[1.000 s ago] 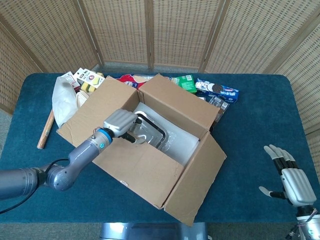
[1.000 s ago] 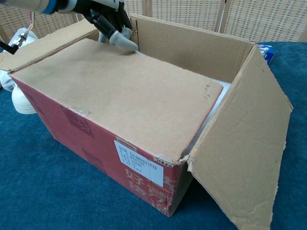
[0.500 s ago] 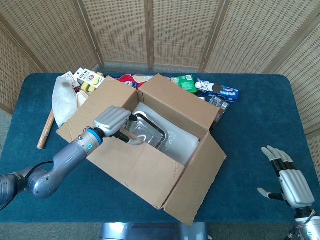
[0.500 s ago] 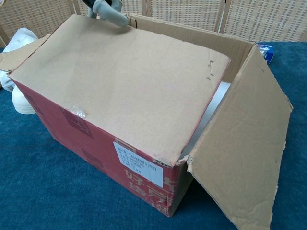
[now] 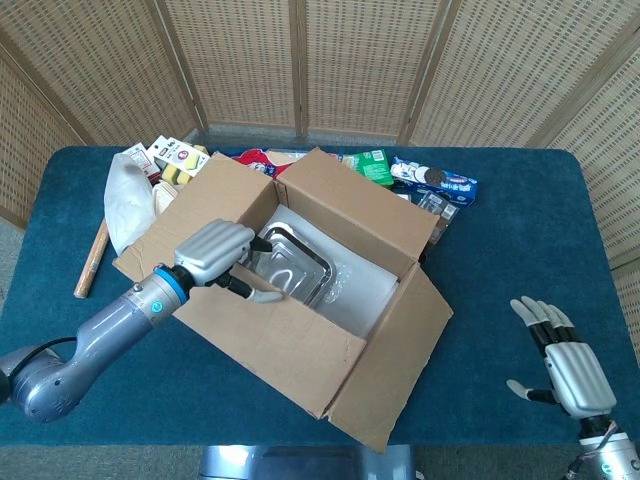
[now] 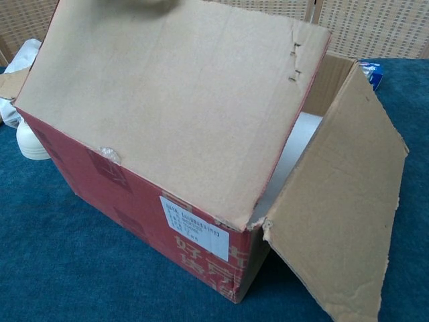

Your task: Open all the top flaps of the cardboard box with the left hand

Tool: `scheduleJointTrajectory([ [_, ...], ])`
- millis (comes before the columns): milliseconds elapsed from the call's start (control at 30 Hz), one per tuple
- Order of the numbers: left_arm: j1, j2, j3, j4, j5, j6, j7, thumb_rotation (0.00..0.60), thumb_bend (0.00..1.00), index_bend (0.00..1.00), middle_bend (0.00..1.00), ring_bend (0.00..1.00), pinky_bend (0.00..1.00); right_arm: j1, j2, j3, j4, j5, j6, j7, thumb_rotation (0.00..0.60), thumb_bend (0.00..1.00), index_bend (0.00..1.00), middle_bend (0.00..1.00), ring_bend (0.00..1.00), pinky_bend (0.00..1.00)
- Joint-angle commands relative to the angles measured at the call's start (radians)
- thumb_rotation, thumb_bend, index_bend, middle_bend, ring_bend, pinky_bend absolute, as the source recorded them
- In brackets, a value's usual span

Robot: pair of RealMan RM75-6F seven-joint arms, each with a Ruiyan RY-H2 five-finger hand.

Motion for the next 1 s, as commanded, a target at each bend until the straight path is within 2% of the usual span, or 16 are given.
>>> scheduleJointTrajectory([
  [33,0.021,0.014,-0.011,-0.019,0.023,0.004,-0.025,0.297,0.0,0.64,0.67,0.48,0.46,0.0,-0.001,-0.001,-0.001,-0.001,0.0,-0.002,0.6,0.0,0.0,0.0,0.0,0.0],
  [267,0.051,0.027,-0.035,-0.044,0.06,-0.015,-0.103,0.28,0.0,0.65,0.67,0.48,0.46,0.0,0.001,-0.001,0.0,-0.003,0.006,0.004,0.6,0.0,0.0,0.0,0.0,0.0],
  [433,0.071,0.068,-0.06,-0.066,0.096,-0.032,-0.151,0.28,0.0,0.66,0.67,0.48,0.46,0.0,0.002,-0.002,0.001,-0.004,0.005,0.007,0.6,0.0,0.0,0.0,0.0,0.0],
  [733,0.086,0.118,-0.077,-0.081,0.099,-0.113,-0.236,0.272,0.0,0.67,0.67,0.48,0.47,0.0,0.001,-0.002,0.0,-0.005,0.007,0.0,0.6,0.0,0.0,0.0,0.0,0.0],
  [1000,0.113,0.168,-0.101,-0.09,0.147,-0.175,-0.306,0.259,0.0,0.67,0.67,0.48,0.48,0.003,-0.003,-0.002,0.001,-0.001,0.0,-0.007,0.6,0.0,0.0,0.0,0.0,0.0],
])
